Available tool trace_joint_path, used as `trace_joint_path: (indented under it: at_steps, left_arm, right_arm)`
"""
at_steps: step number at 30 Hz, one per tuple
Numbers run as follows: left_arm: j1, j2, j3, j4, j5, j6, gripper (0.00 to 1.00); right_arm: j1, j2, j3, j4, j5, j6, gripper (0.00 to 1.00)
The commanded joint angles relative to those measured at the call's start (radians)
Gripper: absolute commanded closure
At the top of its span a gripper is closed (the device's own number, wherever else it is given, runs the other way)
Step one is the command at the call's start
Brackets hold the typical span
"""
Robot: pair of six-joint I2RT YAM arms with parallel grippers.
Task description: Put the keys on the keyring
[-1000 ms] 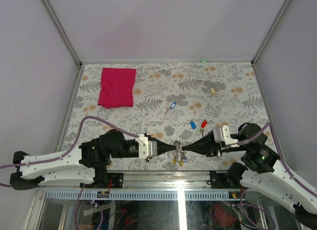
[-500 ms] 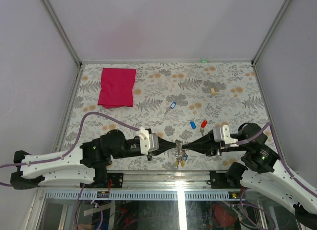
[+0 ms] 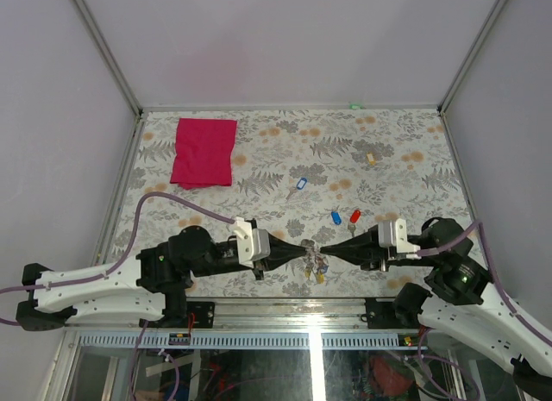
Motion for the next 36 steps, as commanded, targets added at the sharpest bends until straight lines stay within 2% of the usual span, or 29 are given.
trace_joint_path:
  at_steps: [1,12,36]
  left_arm:
    - [0.005,-0.031,-0.001,0.064,-0.011,0.016,1.0]
    - [0.005,0.018,0.084,-0.069,0.017,0.089,1.0]
    - [0.004,0.059,0.147,-0.126,0.003,0.117,1.0]
  right_arm:
    - [0.006,-0.02,0.037,0.028,0.032,0.003,1.0]
    - [0.006,0.042,0.127,-0.15,0.007,-0.03,1.0]
    - [0.006,0.217,0.358,-0.523,-0.04,-0.064,1.0]
